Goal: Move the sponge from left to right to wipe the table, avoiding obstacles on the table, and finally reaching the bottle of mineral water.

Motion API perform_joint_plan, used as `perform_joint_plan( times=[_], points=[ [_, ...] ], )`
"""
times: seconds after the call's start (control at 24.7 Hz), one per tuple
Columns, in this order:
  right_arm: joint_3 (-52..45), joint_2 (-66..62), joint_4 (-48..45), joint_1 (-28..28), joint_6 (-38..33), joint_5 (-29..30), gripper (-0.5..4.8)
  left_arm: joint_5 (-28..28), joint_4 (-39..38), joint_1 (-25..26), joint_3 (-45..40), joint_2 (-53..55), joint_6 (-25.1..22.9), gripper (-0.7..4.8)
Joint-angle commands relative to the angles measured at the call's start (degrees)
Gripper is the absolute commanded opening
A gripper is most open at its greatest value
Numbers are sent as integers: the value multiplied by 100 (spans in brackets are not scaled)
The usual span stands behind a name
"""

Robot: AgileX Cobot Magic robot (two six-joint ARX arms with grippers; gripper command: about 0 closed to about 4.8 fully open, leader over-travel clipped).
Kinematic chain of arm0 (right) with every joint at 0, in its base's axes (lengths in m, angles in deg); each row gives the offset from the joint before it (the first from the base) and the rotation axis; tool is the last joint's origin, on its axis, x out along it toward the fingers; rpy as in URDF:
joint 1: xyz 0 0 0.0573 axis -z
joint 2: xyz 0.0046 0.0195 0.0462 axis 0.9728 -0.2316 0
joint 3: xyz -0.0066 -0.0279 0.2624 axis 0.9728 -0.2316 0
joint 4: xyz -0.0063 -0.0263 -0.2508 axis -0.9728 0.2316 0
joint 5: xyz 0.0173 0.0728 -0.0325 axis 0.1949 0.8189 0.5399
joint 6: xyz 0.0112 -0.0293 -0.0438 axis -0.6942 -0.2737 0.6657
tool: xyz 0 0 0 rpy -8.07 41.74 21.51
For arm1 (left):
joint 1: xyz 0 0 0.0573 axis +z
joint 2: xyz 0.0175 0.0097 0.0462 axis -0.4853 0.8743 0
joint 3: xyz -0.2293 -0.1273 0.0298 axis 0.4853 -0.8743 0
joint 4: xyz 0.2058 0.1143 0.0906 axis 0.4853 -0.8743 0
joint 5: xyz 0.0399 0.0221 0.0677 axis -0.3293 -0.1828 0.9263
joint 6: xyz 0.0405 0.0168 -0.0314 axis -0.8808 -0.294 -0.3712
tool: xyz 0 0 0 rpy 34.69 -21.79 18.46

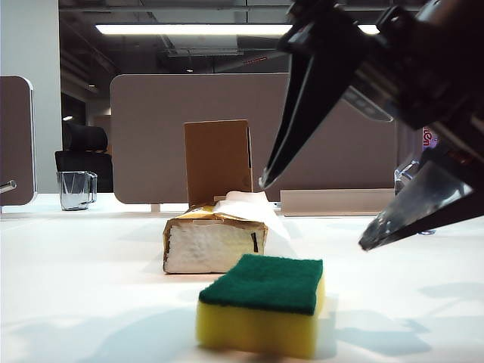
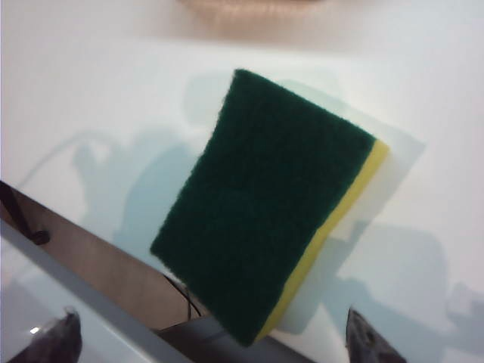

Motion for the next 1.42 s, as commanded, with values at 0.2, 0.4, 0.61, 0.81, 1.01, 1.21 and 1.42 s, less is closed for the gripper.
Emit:
perform_joint_plan(
  times=[0.2, 0.4, 0.61, 0.81, 1.01, 1.21, 1.42],
  points=[
    [9, -726, -588, -9, -24, 111, 458, -4, 13, 2, 31, -9, -2, 314],
    [9, -896, -774, -4, -63, 144, 457, -4, 13, 2, 31, -15, -4, 314],
    [9, -1102, -802, 2, -63, 107, 430, -4, 15, 2, 31, -15, -4, 314],
    [9, -1469, -1019, 2, -68, 146, 430, -7, 15, 2, 33, -17, -4, 314],
    [11, -1523, -1080, 13, -76, 94, 425, -7, 15, 2, 33, -17, -4, 313],
    [11, -1523, -1080, 179, -68, -55, 395, -7, 15, 2, 33, -17, -4, 313],
    [11, -1541, -1078, 343, -63, -66, 384, -48, 20, 2, 35, -17, -4, 313]
  ],
)
